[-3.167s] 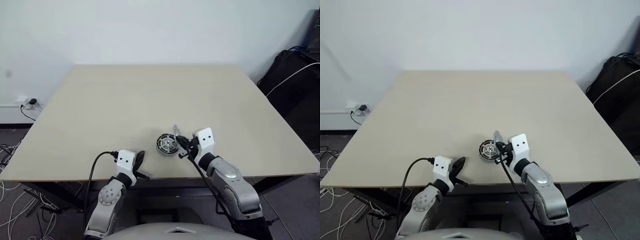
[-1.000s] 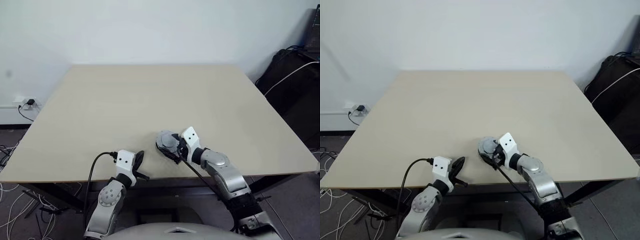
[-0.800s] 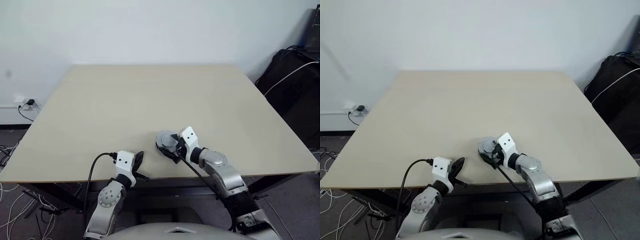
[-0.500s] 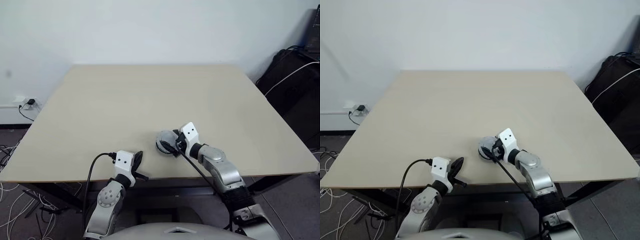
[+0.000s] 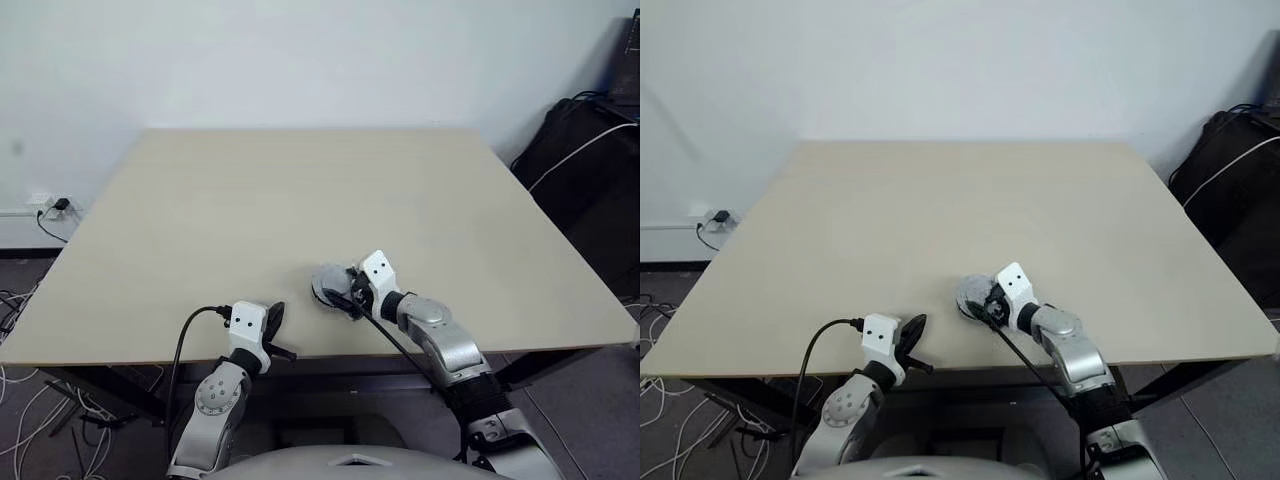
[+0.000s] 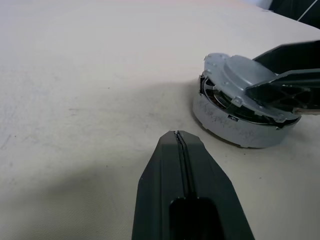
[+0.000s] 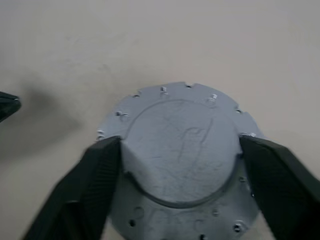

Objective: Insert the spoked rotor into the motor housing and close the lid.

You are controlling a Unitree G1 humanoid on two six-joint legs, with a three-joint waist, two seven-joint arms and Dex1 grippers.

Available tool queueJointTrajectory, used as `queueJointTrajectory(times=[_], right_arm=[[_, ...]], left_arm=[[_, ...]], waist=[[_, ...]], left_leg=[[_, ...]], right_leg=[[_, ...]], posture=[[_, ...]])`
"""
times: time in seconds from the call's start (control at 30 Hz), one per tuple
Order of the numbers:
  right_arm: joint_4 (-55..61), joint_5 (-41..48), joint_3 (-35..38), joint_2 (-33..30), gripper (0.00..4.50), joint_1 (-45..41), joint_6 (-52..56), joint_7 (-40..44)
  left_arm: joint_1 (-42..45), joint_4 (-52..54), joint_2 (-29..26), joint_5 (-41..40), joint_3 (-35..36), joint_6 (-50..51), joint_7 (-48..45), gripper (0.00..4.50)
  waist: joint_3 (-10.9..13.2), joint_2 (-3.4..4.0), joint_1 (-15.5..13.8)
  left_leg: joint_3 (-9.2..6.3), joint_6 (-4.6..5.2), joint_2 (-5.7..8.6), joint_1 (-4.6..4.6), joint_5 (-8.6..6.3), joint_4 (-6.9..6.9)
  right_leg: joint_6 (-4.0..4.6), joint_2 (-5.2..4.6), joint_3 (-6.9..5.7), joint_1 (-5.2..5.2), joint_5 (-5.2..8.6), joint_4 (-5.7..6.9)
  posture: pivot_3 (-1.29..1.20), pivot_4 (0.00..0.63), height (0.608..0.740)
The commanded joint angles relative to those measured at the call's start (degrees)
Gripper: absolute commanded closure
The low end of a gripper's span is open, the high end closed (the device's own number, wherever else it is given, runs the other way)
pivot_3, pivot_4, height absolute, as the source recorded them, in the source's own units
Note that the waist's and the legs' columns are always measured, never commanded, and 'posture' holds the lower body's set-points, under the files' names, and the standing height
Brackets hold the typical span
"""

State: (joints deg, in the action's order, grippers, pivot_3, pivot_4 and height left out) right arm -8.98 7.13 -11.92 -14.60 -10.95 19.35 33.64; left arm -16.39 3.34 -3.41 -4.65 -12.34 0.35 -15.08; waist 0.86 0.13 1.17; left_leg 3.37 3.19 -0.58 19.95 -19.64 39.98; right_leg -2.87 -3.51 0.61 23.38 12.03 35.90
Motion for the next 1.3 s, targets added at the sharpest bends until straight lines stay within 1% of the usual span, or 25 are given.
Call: queueJointTrajectory(times=[0.03,0.43,0.77,0.87,1.17,1.3], right_arm=[[1.5,0.3,0.6,-0.1,1.19,-0.6,0.6,0.3],[3.7,0.8,-0.2,-1.7,1.19,-0.4,4.2,2.8],[3.6,-4.0,-3.0,-1.3,1.19,-0.7,7.3,-0.9],[4.0,-3.9,-3.0,-0.9,1.19,-1.1,9.3,-1.6],[4.8,-3.6,-2.7,-0.2,1.19,-1.2,10.0,-2.0],[6.6,-4.7,-5.1,-0.4,1.19,-1.6,16.6,-2.3]], left_arm=[[0.7,2.0,0.5,-0.1,-0.4,-1.5,-0.2,4.5],[0.7,1.8,0.5,-0.2,-0.5,-1.4,-0.3,4.5],[0.7,1.7,0.4,-0.2,-0.4,-1.5,-0.3,4.5],[0.7,1.8,0.4,-0.2,-0.3,-1.5,-0.3,4.5],[0.7,1.7,0.4,-0.2,-0.3,-1.6,-0.3,4.5],[0.7,1.7,0.4,-0.2,-0.5,-1.5,-0.4,4.5]], waist=[[0.0,0.0,0.0],[0.0,0.02,-0.2],[-0.1,0.0,-0.1],[-0.1,0.0,-0.1],[-0.2,-0.01,0.1],[-0.2,0.02,0.1]], left_leg=[[0.0,0.0,0.0,0.0,0.0,0.0],[-0.01,0.01,0.01,0.01,-0.01,0.0],[0.0,0.0,0.02,-0.01,0.0,0.0],[0.0,0.0,0.01,-0.05,0.0,0.0],[0.0,0.0,-0.02,-0.13,0.0,0.0],[-0.01,0.0,-0.02,-0.13,0.0,0.0]], right_leg=[[0.0,0.0,0.0,0.0,0.0,0.0],[0.0,0.0,0.0,0.01,0.0,-0.01],[0.0,0.0,-0.01,-0.01,0.0,0.0],[0.0,0.0,-0.01,-0.04,0.0,0.0],[0.0,0.0,-0.01,-0.12,0.0,0.0],[0.0,0.0,-0.01,-0.12,0.0,0.0]], posture=[[0.0,0.0,0.74],[0.0,0.0,0.74],[0.0,0.0,0.74],[0.0,0.0,0.74],[0.0,0.0,0.74],[0.0,0.0,0.74]])
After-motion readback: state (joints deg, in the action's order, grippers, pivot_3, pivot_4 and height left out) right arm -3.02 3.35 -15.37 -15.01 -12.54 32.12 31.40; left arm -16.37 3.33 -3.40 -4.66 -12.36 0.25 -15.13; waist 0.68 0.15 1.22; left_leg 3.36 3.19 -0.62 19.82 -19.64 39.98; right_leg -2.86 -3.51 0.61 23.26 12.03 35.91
